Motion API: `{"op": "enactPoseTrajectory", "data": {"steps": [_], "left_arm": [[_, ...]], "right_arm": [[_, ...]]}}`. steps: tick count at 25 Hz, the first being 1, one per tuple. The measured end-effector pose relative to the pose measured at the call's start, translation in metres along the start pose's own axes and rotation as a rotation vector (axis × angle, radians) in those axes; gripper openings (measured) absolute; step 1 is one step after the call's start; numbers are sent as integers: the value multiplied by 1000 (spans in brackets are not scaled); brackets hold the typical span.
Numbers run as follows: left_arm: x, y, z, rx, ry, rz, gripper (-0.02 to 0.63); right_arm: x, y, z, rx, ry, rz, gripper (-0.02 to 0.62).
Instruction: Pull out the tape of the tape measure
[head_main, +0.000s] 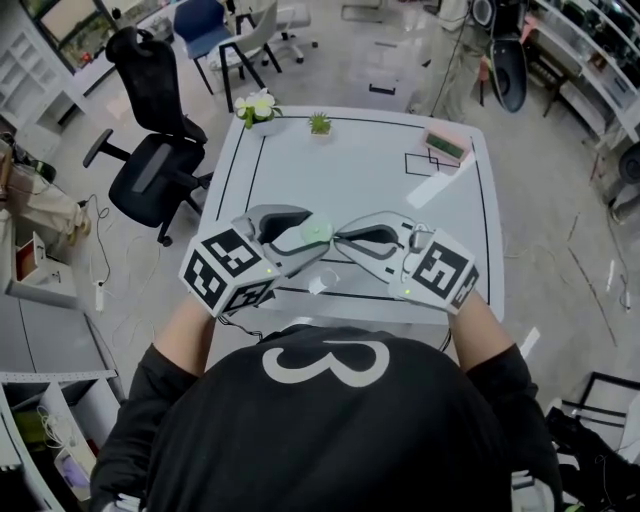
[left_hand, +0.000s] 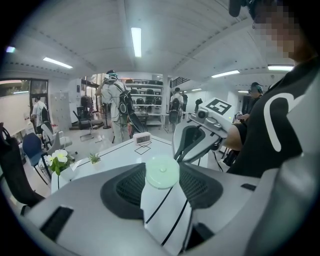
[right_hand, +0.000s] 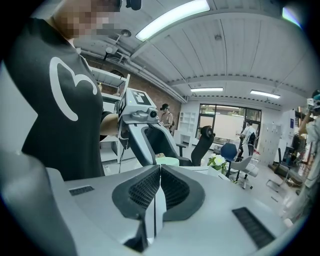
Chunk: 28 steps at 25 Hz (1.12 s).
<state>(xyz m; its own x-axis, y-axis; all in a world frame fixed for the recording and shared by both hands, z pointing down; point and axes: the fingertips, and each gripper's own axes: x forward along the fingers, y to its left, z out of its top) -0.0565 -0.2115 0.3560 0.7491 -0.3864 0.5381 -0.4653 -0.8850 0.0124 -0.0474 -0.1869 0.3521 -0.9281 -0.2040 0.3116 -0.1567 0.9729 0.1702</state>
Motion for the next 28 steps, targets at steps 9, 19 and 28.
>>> {"op": "enactPoseTrajectory", "data": {"steps": [9, 19, 28], "left_arm": [[9, 22, -7, 8, 21, 26, 213], [5, 42, -12, -38, 10, 65, 212], [-22, 66, -22, -70, 2, 141, 213]], "right_arm": [[-9, -22, -10, 13, 16, -36, 15], [-45, -44, -3, 36, 4, -134, 15], [-92, -64, -5, 86, -24, -266, 15]]}}
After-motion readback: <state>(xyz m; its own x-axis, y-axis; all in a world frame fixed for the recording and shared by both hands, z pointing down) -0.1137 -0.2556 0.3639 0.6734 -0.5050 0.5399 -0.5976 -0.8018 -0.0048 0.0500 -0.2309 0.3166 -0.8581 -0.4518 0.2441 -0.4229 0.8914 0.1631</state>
